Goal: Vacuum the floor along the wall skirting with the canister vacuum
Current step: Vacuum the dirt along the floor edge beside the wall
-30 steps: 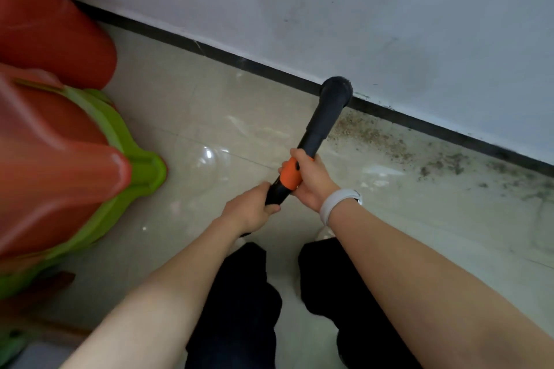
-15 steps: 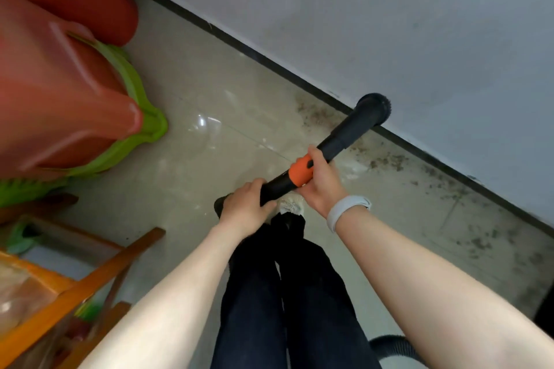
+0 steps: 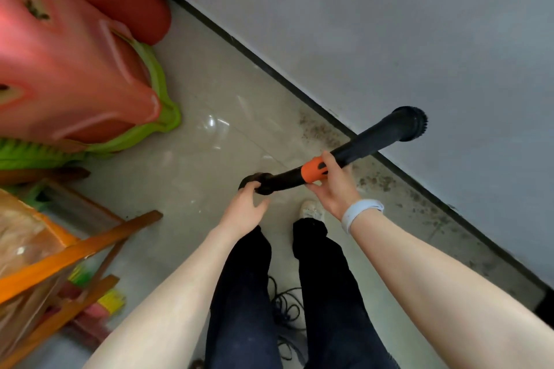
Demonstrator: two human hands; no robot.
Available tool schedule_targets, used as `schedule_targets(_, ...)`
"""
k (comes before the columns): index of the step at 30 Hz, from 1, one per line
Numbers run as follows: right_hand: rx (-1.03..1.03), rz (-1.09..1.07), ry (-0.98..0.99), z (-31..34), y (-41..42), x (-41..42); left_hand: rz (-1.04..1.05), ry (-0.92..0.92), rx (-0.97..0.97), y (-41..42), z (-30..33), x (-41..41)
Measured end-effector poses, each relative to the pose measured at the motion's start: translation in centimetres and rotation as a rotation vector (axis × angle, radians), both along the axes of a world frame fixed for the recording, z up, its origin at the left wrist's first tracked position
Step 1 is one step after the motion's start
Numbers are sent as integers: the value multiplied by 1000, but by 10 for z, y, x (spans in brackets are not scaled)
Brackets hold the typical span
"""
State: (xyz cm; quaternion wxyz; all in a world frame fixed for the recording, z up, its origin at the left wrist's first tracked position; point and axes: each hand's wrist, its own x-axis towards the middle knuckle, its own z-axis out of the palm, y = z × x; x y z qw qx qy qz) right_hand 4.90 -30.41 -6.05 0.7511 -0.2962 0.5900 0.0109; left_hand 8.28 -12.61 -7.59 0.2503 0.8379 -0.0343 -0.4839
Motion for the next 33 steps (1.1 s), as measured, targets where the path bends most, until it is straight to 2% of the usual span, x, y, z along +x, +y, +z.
schedule_targets(5, 26, 105, -23, -12, -25, 12, 160, -26, 18, -33, 3, -7)
schedule_targets(9, -16, 227, -16, -22, -28, 19, 195, -88, -15, -47, 9, -5)
schedule_targets(13, -192, 450, 27, -25, -30, 17, 248, -186, 6, -38, 23, 4)
schedule_targets(17, -321, 677, 55, -22, -43, 15, 307, -207, 34, -25, 33, 13)
schedule_targets(21, -423, 889, 28, -15, -53, 16, 331, -136, 2, -31, 39, 24)
schedule_targets(26, -499, 1179, 23, -9, -58, 32, 391, 24, -182, -72, 37, 53)
schedule_targets(33, -599, 1182, 90, 7, -31, 56, 226, 107, -390, -116, 46, 110)
